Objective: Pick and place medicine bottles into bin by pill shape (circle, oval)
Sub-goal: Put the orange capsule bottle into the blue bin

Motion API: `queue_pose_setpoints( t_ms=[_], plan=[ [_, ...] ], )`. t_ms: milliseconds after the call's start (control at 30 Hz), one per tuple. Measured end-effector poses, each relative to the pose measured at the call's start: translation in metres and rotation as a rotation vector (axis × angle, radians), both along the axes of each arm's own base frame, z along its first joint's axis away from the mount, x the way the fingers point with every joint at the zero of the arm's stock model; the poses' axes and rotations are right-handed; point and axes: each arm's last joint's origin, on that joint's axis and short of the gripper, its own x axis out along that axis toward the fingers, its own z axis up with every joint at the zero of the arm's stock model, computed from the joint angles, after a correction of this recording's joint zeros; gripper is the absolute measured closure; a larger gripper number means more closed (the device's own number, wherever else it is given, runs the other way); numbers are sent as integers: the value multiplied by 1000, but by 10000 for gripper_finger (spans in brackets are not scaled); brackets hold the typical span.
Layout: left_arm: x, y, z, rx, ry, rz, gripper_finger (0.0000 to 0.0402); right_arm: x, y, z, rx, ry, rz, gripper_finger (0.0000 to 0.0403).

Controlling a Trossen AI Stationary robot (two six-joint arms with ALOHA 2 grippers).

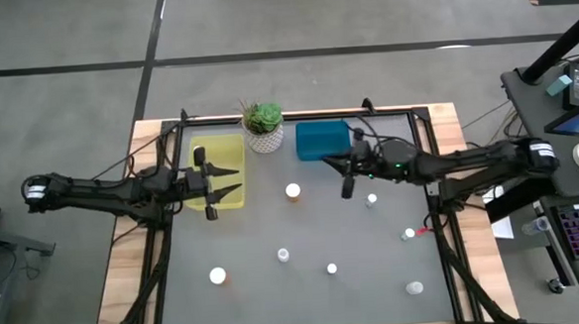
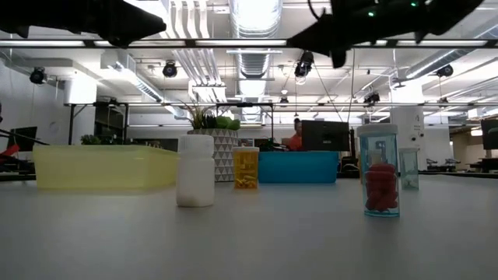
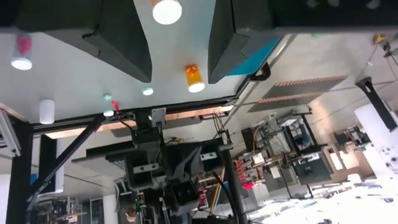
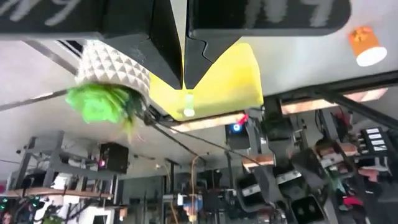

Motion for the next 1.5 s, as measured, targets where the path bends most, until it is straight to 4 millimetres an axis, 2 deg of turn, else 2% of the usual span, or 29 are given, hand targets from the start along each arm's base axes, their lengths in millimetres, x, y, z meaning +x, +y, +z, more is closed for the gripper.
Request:
queue_pose_setpoints(
  t_ms=[233,500,900,1200,1333,1500],
  plan=[
    [3,0,-1,-6,-1,0,259,40,3,-10,-9,78,25,394],
    [4,0,-2,-9,12,-1,259,74,12,-12,13,179,55,394],
    [-4,0,2,-9,-13,0,259,122,16,-13,76,629,57,394],
    [-19,1,4,-9,-20,4,259,150,10,-20,130,811,30,391],
    [-22,1,4,-10,-35,4,259,153,9,-20,137,863,26,363],
    [-24,1,0,-9,-32,4,259,151,7,-21,147,892,20,290]
  ],
)
